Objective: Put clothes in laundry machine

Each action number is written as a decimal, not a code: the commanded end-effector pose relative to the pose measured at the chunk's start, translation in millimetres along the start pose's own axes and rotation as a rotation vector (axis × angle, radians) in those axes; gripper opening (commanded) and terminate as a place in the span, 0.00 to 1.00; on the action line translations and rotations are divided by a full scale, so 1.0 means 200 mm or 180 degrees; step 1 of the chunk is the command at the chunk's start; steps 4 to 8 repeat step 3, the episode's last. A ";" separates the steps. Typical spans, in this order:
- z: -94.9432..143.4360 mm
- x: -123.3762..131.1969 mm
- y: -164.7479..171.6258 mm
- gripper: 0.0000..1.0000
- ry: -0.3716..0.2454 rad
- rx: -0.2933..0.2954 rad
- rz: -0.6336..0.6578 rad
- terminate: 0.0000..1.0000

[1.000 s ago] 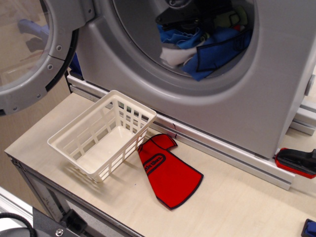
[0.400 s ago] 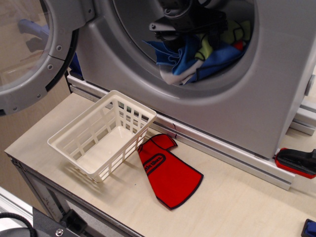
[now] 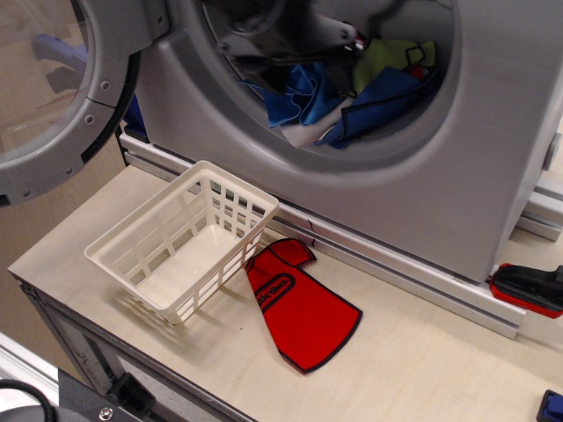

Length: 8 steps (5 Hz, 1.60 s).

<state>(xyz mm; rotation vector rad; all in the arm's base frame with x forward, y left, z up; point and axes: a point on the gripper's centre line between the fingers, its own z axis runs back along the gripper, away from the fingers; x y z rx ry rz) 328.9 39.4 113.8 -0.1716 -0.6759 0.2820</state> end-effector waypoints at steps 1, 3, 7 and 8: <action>0.30 -0.13 0.12 1.00 0.0600 0.0078 -0.0152 0.00; 0.30 -0.13 0.12 1.00 0.0600 0.0078 -0.0152 1.00; 0.30 -0.13 0.12 1.00 0.0600 0.0078 -0.0152 1.00; 0.30 -0.13 0.12 1.00 0.0600 0.0078 -0.0152 1.00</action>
